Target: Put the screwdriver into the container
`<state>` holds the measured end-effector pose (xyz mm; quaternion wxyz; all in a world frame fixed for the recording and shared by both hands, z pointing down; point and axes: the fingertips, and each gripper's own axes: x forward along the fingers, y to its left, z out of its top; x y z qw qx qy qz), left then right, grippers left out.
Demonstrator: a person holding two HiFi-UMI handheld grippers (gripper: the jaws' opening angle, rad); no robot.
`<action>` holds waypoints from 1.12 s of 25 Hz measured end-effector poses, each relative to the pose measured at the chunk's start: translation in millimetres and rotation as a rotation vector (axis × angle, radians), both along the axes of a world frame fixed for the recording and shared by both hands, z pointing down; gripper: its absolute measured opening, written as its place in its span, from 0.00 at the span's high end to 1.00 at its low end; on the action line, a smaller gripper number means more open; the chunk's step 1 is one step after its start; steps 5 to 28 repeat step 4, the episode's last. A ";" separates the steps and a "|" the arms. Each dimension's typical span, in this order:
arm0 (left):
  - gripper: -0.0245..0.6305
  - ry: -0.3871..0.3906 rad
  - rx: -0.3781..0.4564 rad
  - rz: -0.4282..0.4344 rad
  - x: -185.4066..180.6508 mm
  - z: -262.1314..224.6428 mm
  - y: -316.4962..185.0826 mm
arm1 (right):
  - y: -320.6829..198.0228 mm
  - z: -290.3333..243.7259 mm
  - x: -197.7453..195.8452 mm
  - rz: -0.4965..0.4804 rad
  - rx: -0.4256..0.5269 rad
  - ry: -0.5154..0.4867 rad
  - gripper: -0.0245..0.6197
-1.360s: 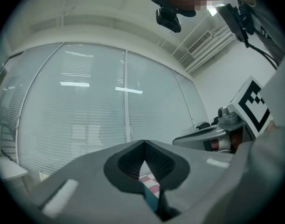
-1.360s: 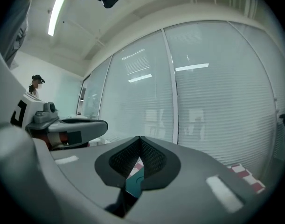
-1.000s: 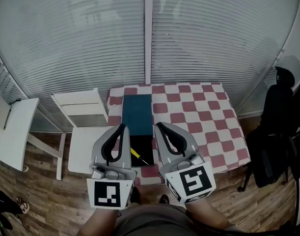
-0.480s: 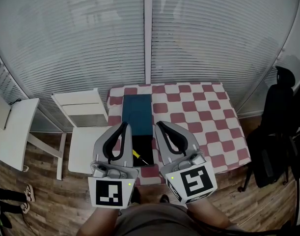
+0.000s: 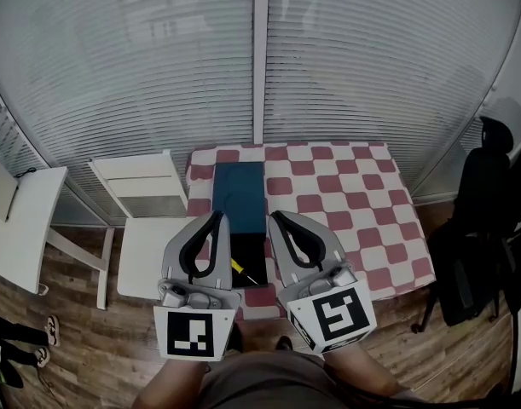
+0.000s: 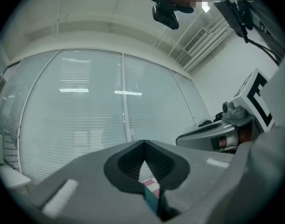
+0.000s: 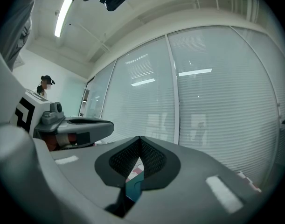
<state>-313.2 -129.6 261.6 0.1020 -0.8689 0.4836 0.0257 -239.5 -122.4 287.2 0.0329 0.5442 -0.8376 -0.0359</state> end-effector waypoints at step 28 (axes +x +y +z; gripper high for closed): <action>0.96 -0.001 -0.007 0.001 -1.1 2.2 -1.6 | -1.8 1.6 -2.2 -0.003 -0.002 0.001 0.92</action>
